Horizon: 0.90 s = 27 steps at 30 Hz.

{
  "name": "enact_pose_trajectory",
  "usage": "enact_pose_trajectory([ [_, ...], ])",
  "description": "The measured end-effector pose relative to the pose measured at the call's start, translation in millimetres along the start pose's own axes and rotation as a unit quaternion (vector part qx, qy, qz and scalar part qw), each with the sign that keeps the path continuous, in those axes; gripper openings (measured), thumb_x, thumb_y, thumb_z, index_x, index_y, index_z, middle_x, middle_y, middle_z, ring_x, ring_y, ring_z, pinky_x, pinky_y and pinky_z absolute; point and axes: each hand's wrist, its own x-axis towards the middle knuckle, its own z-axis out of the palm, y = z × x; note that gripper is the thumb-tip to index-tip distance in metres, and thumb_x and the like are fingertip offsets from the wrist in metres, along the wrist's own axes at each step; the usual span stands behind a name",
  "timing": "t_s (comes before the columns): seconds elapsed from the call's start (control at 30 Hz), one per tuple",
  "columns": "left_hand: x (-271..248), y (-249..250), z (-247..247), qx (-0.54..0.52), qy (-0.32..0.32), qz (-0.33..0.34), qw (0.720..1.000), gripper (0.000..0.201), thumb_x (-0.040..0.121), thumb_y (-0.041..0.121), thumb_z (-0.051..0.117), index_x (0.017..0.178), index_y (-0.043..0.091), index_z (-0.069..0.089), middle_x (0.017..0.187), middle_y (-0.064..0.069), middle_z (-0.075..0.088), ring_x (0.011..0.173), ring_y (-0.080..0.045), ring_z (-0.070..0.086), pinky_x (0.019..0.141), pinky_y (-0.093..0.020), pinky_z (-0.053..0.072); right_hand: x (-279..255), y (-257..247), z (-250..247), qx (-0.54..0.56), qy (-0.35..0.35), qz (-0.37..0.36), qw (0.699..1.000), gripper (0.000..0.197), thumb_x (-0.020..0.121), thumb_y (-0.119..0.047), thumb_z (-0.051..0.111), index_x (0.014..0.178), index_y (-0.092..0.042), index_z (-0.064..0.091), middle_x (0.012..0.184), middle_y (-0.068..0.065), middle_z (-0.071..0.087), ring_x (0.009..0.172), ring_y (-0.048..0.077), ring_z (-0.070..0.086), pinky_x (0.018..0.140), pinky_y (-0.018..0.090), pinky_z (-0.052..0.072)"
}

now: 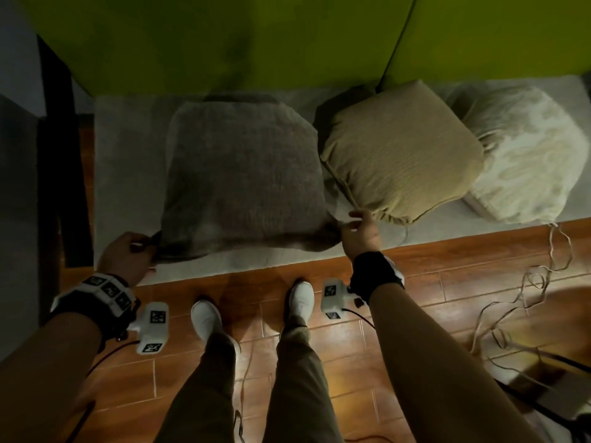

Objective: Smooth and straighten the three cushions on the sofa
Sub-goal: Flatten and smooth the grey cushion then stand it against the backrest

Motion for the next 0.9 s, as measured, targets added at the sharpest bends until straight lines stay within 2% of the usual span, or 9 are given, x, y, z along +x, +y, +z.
enact_pose_trajectory([
  [0.07, 3, -1, 2, -0.011, -0.024, -0.02, 0.999, 0.022, 0.086, 0.021, 0.069, 0.104, 0.023, 0.056, 0.107, -0.022, 0.067, 0.089, -0.037, 0.069, 0.087, -0.056, 0.056, -6, 5, 1, 0.165, -0.069, 0.175, 0.968, 0.029, 0.103, -0.036, 0.053, 0.12, -0.013, 0.057, 0.106, 0.012, 0.068, 0.087, 0.027, 0.067, 0.073, 0.038, 0.054],
  [0.13, -13, 11, 4, -0.032, -0.048, -0.037, 0.998, 0.021, 0.093, 0.014, 0.063, 0.11, 0.014, 0.052, 0.106, -0.023, 0.064, 0.091, -0.037, 0.067, 0.088, -0.052, 0.054, -17, 8, 1, 0.234, -0.149, 0.234, 0.932, 0.028, 0.103, -0.033, 0.054, 0.119, -0.011, 0.062, 0.109, 0.013, 0.071, 0.094, 0.031, 0.07, 0.078, 0.04, 0.053],
  [0.27, -28, 12, 9, -0.013, -0.059, -0.038, 0.997, 0.019, 0.096, 0.013, 0.059, 0.112, 0.01, 0.05, 0.103, -0.023, 0.064, 0.088, -0.036, 0.067, 0.083, -0.048, 0.055, -14, 12, 6, 0.201, -0.117, 0.172, 0.957, 0.034, 0.092, -0.007, 0.068, 0.125, -0.015, 0.064, 0.115, 0.011, 0.071, 0.102, 0.025, 0.07, 0.08, 0.039, 0.058],
  [0.4, -32, 10, 5, 0.009, -0.019, -0.004, 1.0, 0.02, 0.089, 0.01, 0.07, 0.104, 0.009, 0.058, 0.102, -0.024, 0.066, 0.081, -0.037, 0.069, 0.081, -0.052, 0.059, -9, 8, 6, -0.111, -0.018, -0.002, 0.994, 0.023, 0.088, -0.014, 0.073, 0.108, -0.015, 0.06, 0.099, 0.004, 0.063, 0.088, 0.02, 0.058, 0.074, 0.03, 0.046],
  [0.5, -35, 18, 7, 0.05, -0.014, 0.02, 0.998, 0.027, 0.084, 0.012, 0.074, 0.107, 0.009, 0.06, 0.097, -0.016, 0.066, 0.078, -0.034, 0.069, 0.076, -0.042, 0.057, -9, 13, 8, 0.009, -0.034, 0.048, 0.998, 0.033, 0.088, -0.014, 0.074, 0.117, -0.012, 0.057, 0.108, 0.007, 0.064, 0.095, 0.023, 0.063, 0.075, 0.032, 0.051],
  [0.6, -38, 23, 10, 0.037, -0.052, -0.007, 0.998, 0.041, 0.083, 0.013, 0.077, 0.118, 0.007, 0.056, 0.1, -0.016, 0.062, 0.08, -0.032, 0.066, 0.074, -0.039, 0.056, -13, 14, 2, 0.258, -0.105, 0.231, 0.932, 0.041, 0.094, -0.035, 0.07, 0.12, -0.005, 0.061, 0.113, 0.018, 0.069, 0.094, 0.03, 0.067, 0.065, 0.038, 0.058],
  [0.73, -39, 16, 11, 0.094, -0.057, -0.024, 0.994, 0.02, 0.091, 0.019, 0.067, 0.102, 0.005, 0.059, 0.093, -0.015, 0.064, 0.064, -0.02, 0.058, 0.055, -0.029, 0.045, -4, 6, -3, 0.135, -0.077, 0.169, 0.973, 0.014, 0.091, -0.008, 0.07, 0.104, -0.013, 0.07, 0.104, 0.016, 0.073, 0.092, 0.027, 0.069, 0.068, 0.035, 0.059],
  [0.83, -37, 11, 11, 0.052, -0.061, -0.046, 0.996, 0.025, 0.093, 0.019, 0.066, 0.106, -0.001, 0.06, 0.103, -0.022, 0.067, 0.084, -0.036, 0.066, 0.079, -0.046, 0.058, 2, 3, -4, 0.132, -0.03, 0.144, 0.98, 0.032, 0.082, 0.007, 0.067, 0.095, -0.022, 0.065, 0.103, 0.014, 0.071, 0.102, 0.032, 0.07, 0.085, 0.045, 0.062],
  [0.9, -36, 6, 11, 0.067, -0.042, -0.04, 0.996, 0.022, 0.094, 0.023, 0.062, 0.104, 0.003, 0.06, 0.098, -0.021, 0.07, 0.087, -0.036, 0.068, 0.079, -0.043, 0.056, 2, 2, -4, 0.214, -0.06, 0.158, 0.962, 0.035, 0.086, 0.009, 0.063, 0.106, -0.019, 0.061, 0.11, 0.013, 0.068, 0.1, 0.028, 0.069, 0.081, 0.04, 0.06],
])
